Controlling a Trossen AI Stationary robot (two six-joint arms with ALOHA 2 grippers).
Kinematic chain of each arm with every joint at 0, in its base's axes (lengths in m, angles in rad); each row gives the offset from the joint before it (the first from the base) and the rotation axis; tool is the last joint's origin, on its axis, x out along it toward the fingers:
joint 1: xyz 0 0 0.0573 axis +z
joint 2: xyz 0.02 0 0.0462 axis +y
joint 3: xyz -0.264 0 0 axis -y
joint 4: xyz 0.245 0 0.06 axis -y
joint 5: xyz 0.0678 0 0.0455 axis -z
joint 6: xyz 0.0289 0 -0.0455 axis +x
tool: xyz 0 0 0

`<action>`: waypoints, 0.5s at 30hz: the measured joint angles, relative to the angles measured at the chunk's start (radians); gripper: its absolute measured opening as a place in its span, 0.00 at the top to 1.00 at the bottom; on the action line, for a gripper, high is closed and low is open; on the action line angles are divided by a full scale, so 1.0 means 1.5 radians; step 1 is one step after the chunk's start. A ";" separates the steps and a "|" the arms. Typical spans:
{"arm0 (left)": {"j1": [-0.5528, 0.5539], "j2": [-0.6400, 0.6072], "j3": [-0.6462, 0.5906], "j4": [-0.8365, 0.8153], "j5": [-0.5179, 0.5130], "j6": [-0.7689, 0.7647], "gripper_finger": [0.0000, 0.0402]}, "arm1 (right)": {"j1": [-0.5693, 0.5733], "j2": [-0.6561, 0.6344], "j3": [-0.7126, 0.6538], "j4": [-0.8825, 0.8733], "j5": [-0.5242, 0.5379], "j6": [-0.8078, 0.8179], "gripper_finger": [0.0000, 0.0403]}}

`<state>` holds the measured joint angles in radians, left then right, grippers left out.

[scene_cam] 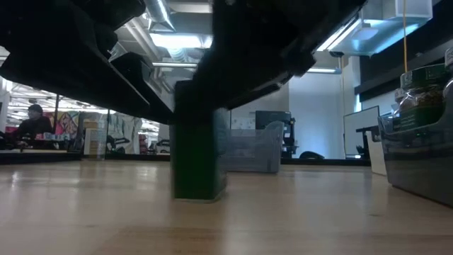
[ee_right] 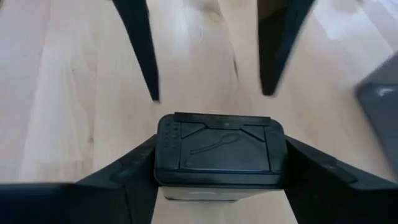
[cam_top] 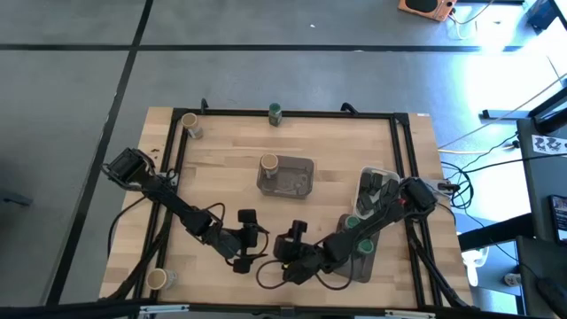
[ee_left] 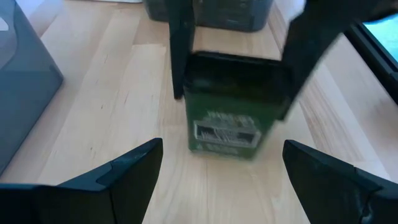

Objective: Sort spices by type
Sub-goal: Put the black seasoning can into the white bin

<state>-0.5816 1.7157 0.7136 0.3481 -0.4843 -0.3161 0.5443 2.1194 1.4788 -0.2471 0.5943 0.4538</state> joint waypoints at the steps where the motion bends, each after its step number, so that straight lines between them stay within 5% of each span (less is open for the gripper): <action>1: 0.000 0.000 0.000 0.000 0.000 0.000 0.18 | 0.002 -0.006 0.000 -0.015 -0.002 -0.006 0.33; 7: -0.001 0.000 0.000 -0.002 0.000 -0.001 0.18 | 0.026 -0.084 -0.001 -0.145 0.073 0.025 0.33; 15: -0.001 0.000 0.000 -0.005 0.000 -0.007 0.18 | 0.070 -0.227 0.000 -0.507 0.168 0.212 0.33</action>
<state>-0.5823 1.7157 0.7136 0.3402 -0.4843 -0.3267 0.6493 1.7788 1.4788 -1.0070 0.8470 0.7711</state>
